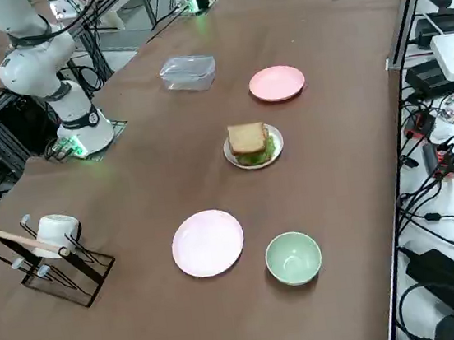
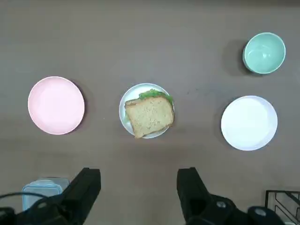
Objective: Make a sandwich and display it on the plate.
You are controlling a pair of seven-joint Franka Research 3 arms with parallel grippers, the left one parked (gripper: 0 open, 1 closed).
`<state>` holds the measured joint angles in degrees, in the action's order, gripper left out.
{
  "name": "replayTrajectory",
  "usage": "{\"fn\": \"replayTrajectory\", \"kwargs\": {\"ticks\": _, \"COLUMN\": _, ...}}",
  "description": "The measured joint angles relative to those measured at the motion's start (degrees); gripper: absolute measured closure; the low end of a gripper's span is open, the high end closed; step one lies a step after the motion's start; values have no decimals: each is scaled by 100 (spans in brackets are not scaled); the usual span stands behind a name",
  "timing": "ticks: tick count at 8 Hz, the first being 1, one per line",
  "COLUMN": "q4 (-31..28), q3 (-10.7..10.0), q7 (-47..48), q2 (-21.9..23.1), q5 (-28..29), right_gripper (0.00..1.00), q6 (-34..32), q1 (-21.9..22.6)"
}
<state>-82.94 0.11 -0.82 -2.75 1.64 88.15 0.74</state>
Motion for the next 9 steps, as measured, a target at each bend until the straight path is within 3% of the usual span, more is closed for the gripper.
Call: {"fn": "replayTrajectory", "kwargs": {"ticks": 9, "q4": -384, "q3": 60, "q7": 91, "q2": 178, "q5": -130, "right_gripper": 0, "q6": 71, "q1": 2}}
